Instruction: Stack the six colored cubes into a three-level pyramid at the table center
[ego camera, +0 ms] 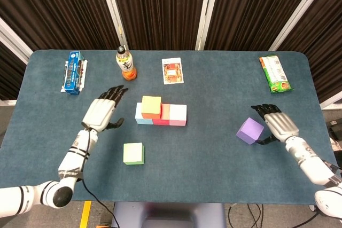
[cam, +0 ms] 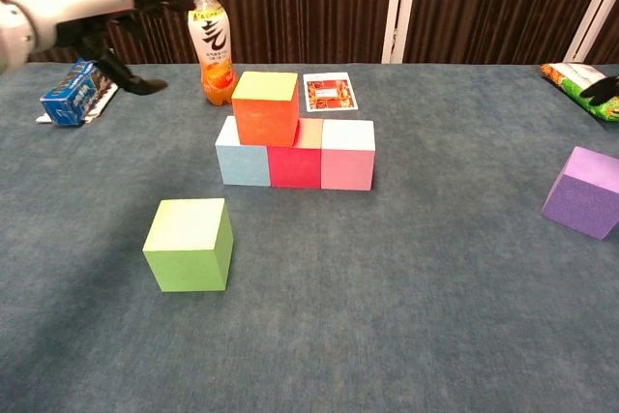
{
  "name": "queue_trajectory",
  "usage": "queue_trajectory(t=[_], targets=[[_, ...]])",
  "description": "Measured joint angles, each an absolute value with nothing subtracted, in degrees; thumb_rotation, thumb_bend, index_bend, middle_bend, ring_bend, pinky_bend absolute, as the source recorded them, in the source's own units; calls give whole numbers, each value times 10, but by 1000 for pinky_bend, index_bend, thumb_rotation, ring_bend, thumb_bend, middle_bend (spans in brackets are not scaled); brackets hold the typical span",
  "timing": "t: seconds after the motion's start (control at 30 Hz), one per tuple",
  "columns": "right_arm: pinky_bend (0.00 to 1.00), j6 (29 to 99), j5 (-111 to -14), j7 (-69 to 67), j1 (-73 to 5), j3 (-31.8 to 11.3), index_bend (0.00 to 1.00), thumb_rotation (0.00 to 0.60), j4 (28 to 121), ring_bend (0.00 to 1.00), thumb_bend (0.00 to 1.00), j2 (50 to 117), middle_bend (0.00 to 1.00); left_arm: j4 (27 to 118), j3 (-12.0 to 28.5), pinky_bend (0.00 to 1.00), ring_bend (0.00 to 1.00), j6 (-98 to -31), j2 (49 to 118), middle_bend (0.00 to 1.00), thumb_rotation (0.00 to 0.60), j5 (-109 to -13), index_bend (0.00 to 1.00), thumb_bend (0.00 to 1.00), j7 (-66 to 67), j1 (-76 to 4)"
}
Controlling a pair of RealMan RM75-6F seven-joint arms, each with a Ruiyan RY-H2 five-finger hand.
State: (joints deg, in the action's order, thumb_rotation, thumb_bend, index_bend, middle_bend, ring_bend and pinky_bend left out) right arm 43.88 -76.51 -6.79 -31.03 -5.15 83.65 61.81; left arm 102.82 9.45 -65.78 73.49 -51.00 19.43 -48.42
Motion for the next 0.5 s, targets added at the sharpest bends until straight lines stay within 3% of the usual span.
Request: queue_trajectory(t=[0.23, 0.5], targets=[[92, 427, -776, -45, -328, -42, 34, 600, 764, 0, 147, 662, 175, 1040, 79, 166, 13, -678, 711, 17, 600, -558, 23, 349, 150, -436], [59, 423, -817, -22, -348, -23, 5, 600, 710, 0, 61, 687, 158, 1048, 89, 166, 12, -672, 686, 17, 600, -567, 24, 349, 116, -410]])
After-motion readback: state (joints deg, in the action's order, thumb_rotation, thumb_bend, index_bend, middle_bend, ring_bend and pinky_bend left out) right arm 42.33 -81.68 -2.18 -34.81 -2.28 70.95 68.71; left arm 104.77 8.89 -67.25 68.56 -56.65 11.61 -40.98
